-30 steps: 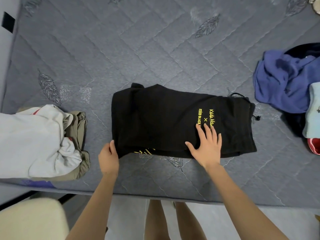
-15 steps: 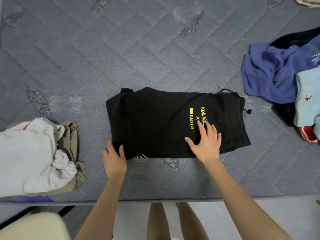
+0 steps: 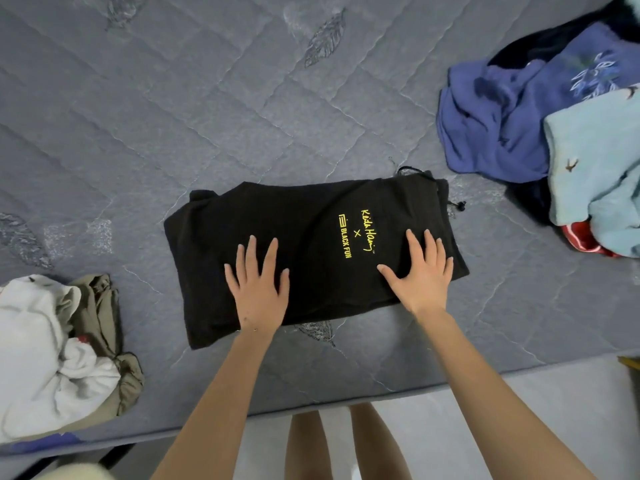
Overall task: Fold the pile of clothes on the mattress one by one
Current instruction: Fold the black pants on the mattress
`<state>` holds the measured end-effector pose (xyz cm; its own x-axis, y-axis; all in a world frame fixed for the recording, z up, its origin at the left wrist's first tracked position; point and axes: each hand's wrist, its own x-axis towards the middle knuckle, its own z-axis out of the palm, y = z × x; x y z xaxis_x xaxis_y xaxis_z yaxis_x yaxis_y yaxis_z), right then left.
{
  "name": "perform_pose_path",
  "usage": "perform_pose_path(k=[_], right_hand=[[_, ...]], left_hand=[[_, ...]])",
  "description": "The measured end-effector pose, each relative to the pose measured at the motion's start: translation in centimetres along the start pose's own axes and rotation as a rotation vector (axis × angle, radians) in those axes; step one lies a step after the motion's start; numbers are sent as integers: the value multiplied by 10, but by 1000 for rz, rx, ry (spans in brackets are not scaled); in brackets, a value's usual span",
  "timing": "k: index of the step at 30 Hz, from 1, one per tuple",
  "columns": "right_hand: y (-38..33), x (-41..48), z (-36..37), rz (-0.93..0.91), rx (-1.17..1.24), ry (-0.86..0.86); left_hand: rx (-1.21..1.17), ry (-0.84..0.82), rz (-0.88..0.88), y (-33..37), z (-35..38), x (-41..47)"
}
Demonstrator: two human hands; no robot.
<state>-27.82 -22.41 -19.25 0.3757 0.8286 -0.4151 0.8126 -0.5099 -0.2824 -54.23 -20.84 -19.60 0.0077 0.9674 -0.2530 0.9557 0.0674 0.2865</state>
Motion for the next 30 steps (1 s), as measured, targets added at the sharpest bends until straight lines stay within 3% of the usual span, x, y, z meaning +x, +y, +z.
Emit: perform_pose_path(k=[8, 14, 20, 24, 26, 30], right_hand=[[11, 19, -16, -46, 18, 84], [36, 46, -21, 214, 173, -89], [37, 60, -25, 307, 265, -63], [31, 67, -40, 376, 478, -139], [14, 61, -52, 294, 580, -190], [-51, 34, -62, 42, 527, -175]], left_hand=[[137, -60, 120, 37, 11, 27], [155, -100, 140, 55, 19, 37], [137, -311, 66, 64, 28, 45], [-45, -259, 20, 70, 16, 46], [-174, -162, 15, 74, 6, 44], [-599, -94, -41, 76, -19, 40]])
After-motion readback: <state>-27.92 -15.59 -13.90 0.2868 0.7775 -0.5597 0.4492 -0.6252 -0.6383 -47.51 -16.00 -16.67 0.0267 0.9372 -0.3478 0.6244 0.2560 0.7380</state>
